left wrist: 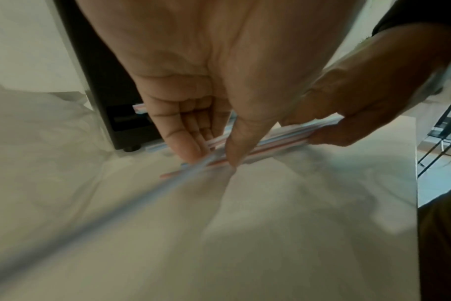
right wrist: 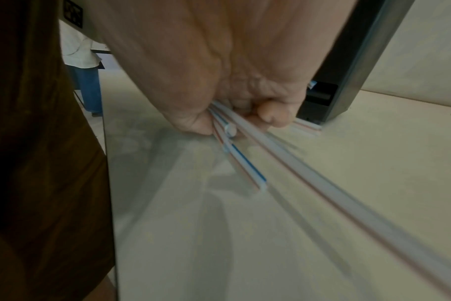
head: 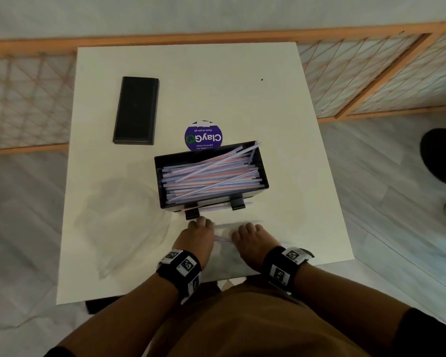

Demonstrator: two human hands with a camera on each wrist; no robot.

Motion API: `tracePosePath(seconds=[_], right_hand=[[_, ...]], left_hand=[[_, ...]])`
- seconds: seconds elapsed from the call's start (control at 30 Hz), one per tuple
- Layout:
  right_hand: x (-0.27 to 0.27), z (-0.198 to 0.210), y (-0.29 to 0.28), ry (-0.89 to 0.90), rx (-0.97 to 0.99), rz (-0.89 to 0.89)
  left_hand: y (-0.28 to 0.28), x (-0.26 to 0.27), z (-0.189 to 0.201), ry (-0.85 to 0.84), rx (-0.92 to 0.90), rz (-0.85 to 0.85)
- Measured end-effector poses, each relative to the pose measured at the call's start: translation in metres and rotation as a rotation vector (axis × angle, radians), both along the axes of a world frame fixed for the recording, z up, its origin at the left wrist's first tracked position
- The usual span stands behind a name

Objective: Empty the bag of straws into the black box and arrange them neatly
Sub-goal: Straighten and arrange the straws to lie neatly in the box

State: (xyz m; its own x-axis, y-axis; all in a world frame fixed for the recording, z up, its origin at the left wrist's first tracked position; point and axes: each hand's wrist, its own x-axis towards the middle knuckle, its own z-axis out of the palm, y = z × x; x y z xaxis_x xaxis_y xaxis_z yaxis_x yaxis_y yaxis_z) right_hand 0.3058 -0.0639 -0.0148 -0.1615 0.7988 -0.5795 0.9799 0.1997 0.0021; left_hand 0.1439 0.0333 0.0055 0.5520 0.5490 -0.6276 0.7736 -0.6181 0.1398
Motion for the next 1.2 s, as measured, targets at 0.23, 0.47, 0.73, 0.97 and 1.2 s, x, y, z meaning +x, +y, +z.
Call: tracePosePath(seconds=[0.23, 0.47, 0.73, 0.97, 1.2], right_hand=[[0.023, 0.051, 0.002, 0.065, -0.065, -0.006], [0.087, 0.138, 0.019, 0.059, -0.058, -0.083], [0.112, 0.195, 0.053, 0.181, 0.091, -0.171], [0.086, 0.181, 0.104, 0.303, 0.283, -0.151], [0.051, 0.142, 0.159, 0.147, 0.269, -0.021]], left_hand=[[0.009, -0.007, 0.006, -0.045, 0.017, -0.041], [0.006, 0.005, 0.013, -0.119, -0.016, 0.01], [0.01, 0.039, 0.009, -0.088, 0.065, -0.103], [0.009, 0.036, -0.005, -0.012, 0.157, -0.067], [0.008, 0.041, 0.007, -0.001, 0.111, -0.12]])
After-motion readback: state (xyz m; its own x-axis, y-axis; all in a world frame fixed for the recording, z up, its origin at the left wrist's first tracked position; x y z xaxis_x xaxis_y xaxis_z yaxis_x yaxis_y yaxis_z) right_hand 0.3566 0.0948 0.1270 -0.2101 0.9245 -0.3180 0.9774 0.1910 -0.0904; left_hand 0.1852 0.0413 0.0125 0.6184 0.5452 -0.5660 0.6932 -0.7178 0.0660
